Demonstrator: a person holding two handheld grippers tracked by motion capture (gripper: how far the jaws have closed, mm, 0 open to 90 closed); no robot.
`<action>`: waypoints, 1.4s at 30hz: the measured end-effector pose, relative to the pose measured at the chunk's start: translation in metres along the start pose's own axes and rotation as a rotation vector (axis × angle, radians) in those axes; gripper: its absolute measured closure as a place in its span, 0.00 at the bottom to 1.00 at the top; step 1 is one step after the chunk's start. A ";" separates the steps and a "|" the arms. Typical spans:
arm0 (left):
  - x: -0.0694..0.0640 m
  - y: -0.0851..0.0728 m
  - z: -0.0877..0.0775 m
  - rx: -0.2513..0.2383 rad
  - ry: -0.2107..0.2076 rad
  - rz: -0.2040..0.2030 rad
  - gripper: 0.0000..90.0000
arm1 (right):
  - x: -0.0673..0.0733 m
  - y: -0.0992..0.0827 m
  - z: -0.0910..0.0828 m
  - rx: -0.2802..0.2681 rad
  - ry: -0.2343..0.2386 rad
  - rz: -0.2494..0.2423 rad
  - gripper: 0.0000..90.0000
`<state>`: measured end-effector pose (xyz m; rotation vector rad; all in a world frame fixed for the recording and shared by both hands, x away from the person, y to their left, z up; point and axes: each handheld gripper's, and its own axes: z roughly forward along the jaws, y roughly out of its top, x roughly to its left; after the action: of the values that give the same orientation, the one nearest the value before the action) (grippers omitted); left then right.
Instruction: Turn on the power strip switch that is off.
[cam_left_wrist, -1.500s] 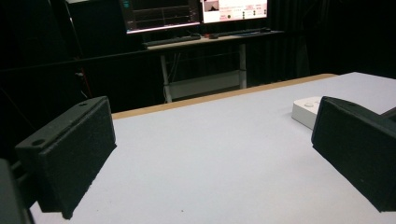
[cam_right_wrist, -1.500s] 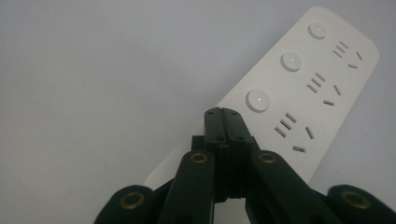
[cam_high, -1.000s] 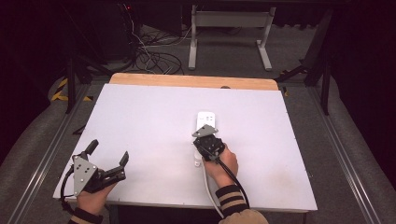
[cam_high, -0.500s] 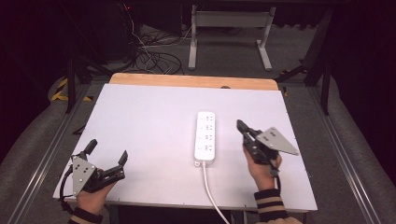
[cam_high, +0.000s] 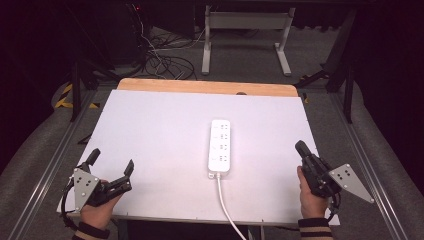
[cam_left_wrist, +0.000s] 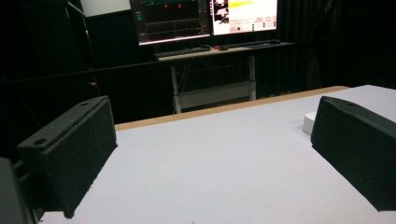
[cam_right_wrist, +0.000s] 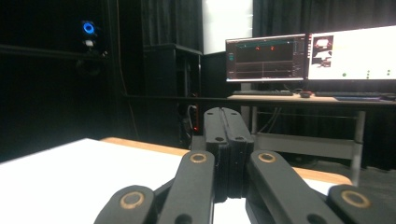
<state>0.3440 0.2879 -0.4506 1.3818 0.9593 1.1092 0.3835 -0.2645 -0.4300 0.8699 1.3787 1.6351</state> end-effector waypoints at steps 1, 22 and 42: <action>0.000 0.000 0.000 -0.001 0.001 0.000 0.01 | 0.001 -0.001 0.000 0.007 -0.004 -0.007 1.00; -0.001 0.000 0.001 -0.004 -0.009 -0.001 0.01 | 0.012 -0.011 0.013 -0.005 -0.044 -0.029 0.24; -0.001 0.002 0.000 -0.033 -0.008 0.002 0.00 | 0.013 -0.014 0.017 0.038 -0.100 -0.025 0.04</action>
<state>0.3435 0.2866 -0.4491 1.3604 0.9302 1.1155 0.3946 -0.2447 -0.4407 0.9404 1.3503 1.5304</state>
